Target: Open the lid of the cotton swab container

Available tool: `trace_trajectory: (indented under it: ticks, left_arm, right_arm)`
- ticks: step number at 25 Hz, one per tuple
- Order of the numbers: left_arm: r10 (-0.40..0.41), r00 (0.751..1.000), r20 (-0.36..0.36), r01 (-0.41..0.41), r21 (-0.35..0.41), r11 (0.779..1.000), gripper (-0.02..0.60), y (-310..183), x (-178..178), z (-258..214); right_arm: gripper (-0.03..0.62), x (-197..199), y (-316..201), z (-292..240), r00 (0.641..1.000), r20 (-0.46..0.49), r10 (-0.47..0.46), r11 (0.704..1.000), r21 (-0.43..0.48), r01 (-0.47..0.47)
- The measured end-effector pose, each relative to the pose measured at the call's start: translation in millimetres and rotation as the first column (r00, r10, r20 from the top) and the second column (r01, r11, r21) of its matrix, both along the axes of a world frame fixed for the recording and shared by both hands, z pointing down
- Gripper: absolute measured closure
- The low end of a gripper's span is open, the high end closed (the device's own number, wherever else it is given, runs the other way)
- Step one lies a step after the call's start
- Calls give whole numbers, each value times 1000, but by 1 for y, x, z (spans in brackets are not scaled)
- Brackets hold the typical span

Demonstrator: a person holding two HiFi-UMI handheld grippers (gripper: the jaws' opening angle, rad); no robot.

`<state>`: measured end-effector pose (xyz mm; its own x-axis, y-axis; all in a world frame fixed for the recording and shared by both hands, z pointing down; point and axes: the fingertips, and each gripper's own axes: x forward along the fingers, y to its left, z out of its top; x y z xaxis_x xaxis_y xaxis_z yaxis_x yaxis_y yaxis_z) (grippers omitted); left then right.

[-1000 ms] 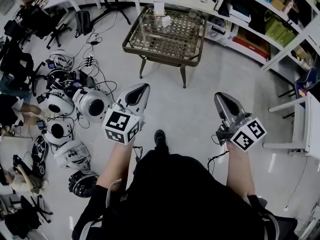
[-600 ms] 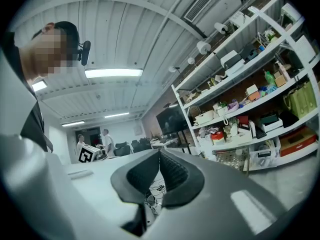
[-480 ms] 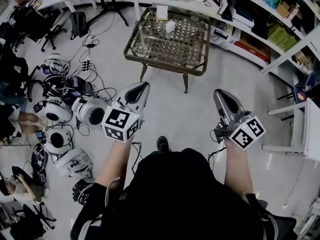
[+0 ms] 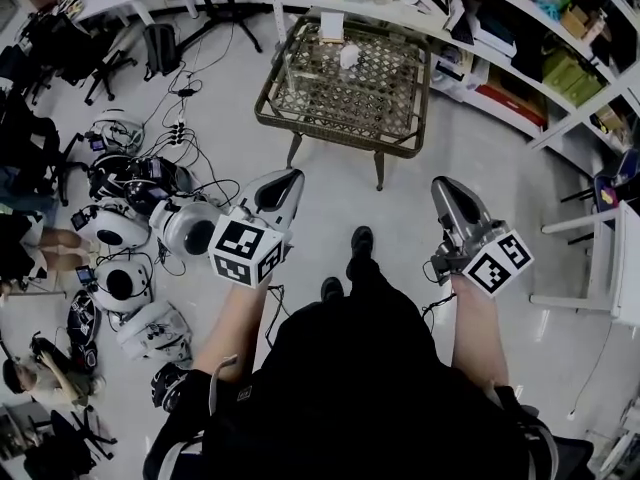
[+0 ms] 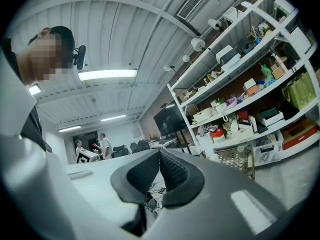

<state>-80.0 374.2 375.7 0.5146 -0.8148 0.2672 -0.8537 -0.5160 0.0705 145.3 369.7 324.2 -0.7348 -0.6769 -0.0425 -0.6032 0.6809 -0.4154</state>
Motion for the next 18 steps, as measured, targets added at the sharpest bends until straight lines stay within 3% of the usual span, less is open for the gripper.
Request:
trace_trajectory:
  ticks: [14, 18]
  left_arm:
    - [-8, 999, 36, 10, -41, 999, 575, -72, 5, 14]
    - [-27, 998, 58, 30, -43, 999, 575, -113, 18, 19]
  right_arm:
    - [579, -11, -89, 21, 998, 33, -50, 998, -35, 51]
    - [580, -4, -128, 32, 998, -32, -56, 998, -38, 55]
